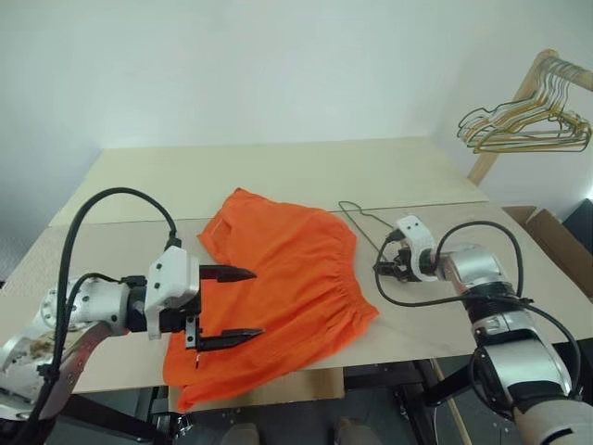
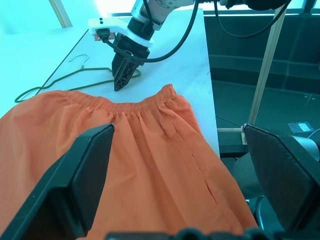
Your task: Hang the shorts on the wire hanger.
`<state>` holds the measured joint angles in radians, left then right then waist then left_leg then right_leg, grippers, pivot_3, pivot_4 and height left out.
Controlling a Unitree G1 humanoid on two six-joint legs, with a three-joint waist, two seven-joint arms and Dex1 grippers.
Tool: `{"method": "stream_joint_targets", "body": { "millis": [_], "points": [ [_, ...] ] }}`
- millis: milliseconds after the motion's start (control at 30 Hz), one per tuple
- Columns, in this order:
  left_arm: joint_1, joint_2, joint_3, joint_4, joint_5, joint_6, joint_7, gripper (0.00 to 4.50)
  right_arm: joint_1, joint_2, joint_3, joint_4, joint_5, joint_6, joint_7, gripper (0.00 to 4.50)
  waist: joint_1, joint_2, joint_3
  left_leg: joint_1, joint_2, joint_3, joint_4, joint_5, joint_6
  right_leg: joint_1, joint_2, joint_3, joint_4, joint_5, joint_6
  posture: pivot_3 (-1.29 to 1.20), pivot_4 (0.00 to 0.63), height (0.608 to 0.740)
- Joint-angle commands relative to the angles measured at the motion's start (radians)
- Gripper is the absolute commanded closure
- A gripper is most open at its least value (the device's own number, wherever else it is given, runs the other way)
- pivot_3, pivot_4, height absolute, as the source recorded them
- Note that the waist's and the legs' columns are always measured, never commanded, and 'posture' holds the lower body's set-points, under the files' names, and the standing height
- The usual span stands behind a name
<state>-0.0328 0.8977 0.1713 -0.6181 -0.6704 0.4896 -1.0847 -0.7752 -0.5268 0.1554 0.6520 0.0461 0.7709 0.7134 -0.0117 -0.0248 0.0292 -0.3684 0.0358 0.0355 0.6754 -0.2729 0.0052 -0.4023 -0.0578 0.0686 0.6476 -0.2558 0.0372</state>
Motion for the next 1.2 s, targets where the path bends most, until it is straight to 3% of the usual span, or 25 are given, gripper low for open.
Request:
{"method": "stream_joint_targets", "body": {
  "millis": [33,267,433,633,767,933,1067,1200],
  "points": [
    [0.006,-0.001,-0.005,-0.038,0.003,-0.015,0.011,0.0,0.008,0.006,0.02,0.054,-0.014,0.037,0.023,2.14,0.0,-0.001,-0.001,0.0,0.0,0.0,0.0,0.0,0.0,0.0,0.0,0.0,0.0,0.0,0.0,0.11,0.0,0.74],
    [0.005,0.017,-0.036,-0.017,0.073,-0.04,0.009,0.0,0.032,0.013,0.04,0.061,-0.075,-0.017,-0.017,4.46,0.0,-0.006,-0.006,0.002,0.0,0.0,0.0,0.0,0.0,0.002,0.0,0.0,0.0,0.0,0.0,0.11,0.0,0.74],
    [0.002,0.011,-0.052,-0.009,0.098,-0.054,0.006,0.0,0.043,0.022,0.015,0.065,-0.082,-0.027,-0.065,4.46,0.0,-0.007,-0.006,0.014,0.0,0.0,-0.002,0.0,0.0,0.014,0.0,0.0,-0.003,-0.001,0.001,0.1,0.0,0.74],
    [-0.034,-0.013,-0.087,0.032,0.149,-0.051,0.053,0.0,0.035,0.069,-0.197,-0.013,0.03,-0.021,-0.198,4.46,0.0,-0.007,-0.007,0.015,0.0,0.0,-0.002,0.0,0.0,0.015,0.0,0.0,-0.002,-0.001,0.001,0.09,0.0,0.74],
    [-0.121,-0.159,-0.064,0.095,0.069,-0.004,0.169,0.0,0.058,0.096,-0.301,-0.187,0.092,0.014,-0.272,4.46,0.002,-0.003,-0.004,0.012,0.0,0.0,-0.003,0.0,0.0,0.013,0.0,0.0,-0.003,0.0,0.001,0.08,0.0,0.74],
    [-0.242,-0.387,0.015,0.218,-0.245,0.228,0.394,0.0,0.138,0.11,-0.3,-0.448,0.117,0.017,-0.291,4.46,0.0,-0.002,-0.004,0.003,0.0,-0.004,-0.001,0.0,0.0,0.004,0.0,-0.001,-0.002,0.0,0.001,0.07,0.0,0.74],
    [-0.341,-0.563,0.041,0.34,-0.363,0.294,0.575,0.0,0.225,0.113,-0.23,-0.661,0.095,-0.104,-0.264,4.46,0.001,-0.002,-0.004,-0.004,-0.001,-0.009,0.001,0.0,0.0,-0.002,-0.002,0.0,0.0,0.001,0.003,0.06,0.0,0.74],
    [-0.434,-0.674,0.065,0.402,-0.41,0.281,0.678,0.0,0.347,0.154,-0.145,-0.782,0.01,-0.492,-0.299,4.46,-0.001,-0.003,-0.004,-0.004,-0.002,-0.009,0.002,0.0,0.0,-0.001,-0.002,0.0,-0.001,0.002,0.005,0.05,0.0,0.74]
  ]
}}
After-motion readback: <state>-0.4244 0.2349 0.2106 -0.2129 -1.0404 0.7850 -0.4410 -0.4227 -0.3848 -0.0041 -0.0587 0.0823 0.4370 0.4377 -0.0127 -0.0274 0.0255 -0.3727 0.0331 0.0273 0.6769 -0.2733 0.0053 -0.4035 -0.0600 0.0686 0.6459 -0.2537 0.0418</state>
